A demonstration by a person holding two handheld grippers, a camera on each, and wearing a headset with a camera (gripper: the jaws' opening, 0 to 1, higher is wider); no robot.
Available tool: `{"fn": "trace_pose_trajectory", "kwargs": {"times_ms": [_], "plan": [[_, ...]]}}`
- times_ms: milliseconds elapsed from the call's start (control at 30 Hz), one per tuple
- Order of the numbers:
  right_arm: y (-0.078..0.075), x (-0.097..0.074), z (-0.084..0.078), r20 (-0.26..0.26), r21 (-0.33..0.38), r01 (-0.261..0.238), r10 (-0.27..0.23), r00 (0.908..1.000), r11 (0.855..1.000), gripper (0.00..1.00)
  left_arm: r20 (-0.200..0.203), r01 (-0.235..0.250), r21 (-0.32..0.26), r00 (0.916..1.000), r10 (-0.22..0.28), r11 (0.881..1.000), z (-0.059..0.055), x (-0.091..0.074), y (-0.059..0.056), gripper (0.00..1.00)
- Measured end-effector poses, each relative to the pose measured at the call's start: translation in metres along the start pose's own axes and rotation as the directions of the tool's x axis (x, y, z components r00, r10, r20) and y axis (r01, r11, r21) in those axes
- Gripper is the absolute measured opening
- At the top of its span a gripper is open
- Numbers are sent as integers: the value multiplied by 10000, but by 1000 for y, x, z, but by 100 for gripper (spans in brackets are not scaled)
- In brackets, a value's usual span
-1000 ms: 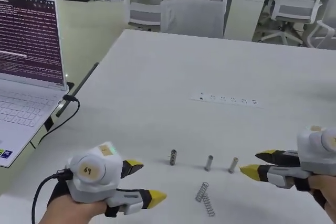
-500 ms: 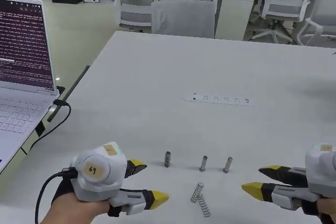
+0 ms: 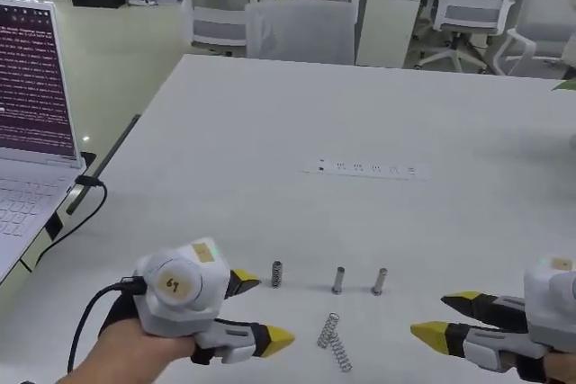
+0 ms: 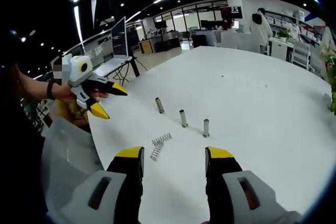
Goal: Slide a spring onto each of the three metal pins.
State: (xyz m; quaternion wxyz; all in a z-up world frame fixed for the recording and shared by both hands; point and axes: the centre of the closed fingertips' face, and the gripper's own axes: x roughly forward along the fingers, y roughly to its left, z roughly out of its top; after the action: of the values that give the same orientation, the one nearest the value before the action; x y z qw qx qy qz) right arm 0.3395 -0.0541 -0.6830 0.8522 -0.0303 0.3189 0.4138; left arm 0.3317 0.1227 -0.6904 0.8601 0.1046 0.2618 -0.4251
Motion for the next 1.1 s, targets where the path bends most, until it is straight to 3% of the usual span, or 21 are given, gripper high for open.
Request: {"fn": "trace_pose_trajectory", "kwargs": {"times_ms": [267, 567, 867, 1100], "plan": [[-2, -7, -4, 44, 123, 108, -108, 9999, 9999, 45, -151, 291, 381, 9995, -286, 9989, 7, 9, -1, 48], [2, -11, -7, 48, 129, 67, -68, 10000, 9999, 49, -572, 922, 1027, 9946, -866, 9904, 8, 28, -11, 48], [11, -12, -15, -155, 31, -116, 116, 9998, 9999, 54, -1163, 1676, 1932, 9823, -1471, 9667, 8, 49, -22, 48], [17, -14, -23, -276, 102, -207, 209, 9994, 9997, 57, -1724, 2265, 2812, 9679, -1831, 9326, 7, 65, -31, 46]]}}
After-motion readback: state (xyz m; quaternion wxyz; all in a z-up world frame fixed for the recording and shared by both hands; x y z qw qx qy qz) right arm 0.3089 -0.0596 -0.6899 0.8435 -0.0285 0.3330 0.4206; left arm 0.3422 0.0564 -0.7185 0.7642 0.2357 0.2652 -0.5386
